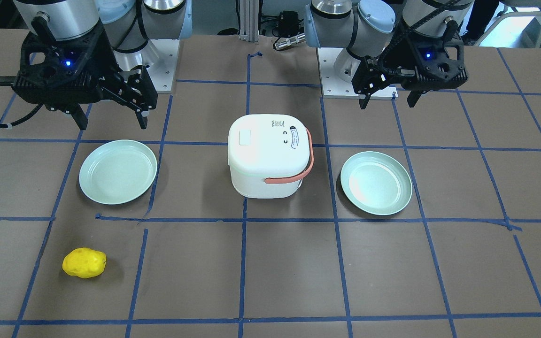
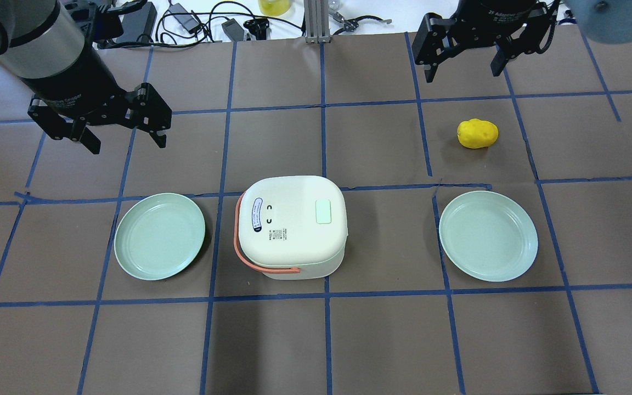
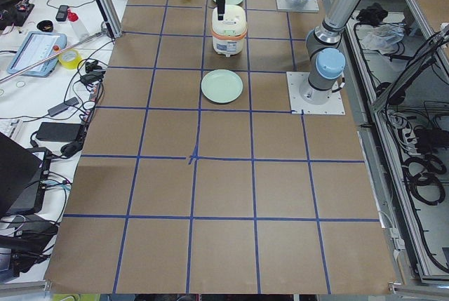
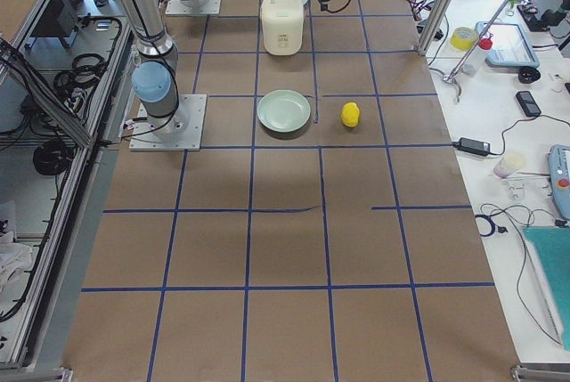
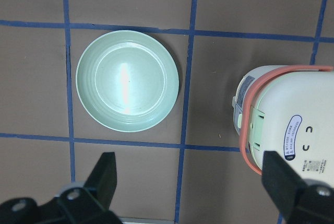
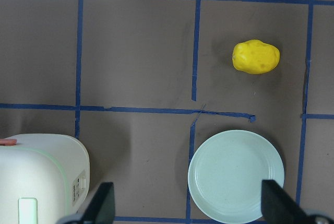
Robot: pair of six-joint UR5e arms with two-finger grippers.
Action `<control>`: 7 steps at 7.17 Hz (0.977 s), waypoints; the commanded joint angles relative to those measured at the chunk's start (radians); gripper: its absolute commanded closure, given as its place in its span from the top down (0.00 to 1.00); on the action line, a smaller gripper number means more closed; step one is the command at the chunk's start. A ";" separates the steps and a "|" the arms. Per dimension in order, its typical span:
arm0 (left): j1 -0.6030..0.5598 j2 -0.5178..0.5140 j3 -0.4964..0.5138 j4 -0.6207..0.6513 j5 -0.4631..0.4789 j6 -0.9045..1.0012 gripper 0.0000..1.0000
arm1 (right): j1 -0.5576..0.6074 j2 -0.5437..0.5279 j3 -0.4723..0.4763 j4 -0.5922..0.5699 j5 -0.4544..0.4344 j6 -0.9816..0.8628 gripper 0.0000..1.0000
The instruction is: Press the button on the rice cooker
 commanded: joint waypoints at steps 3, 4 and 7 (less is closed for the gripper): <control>0.000 0.000 0.000 0.000 0.000 0.001 1.00 | 0.010 -0.009 0.012 0.016 0.005 0.011 0.94; 0.000 0.000 0.000 0.000 0.000 0.001 1.00 | 0.023 -0.009 0.015 0.019 0.015 0.047 0.66; 0.000 0.000 0.000 0.000 0.000 0.001 1.00 | 0.178 0.040 0.023 0.028 0.049 0.207 0.21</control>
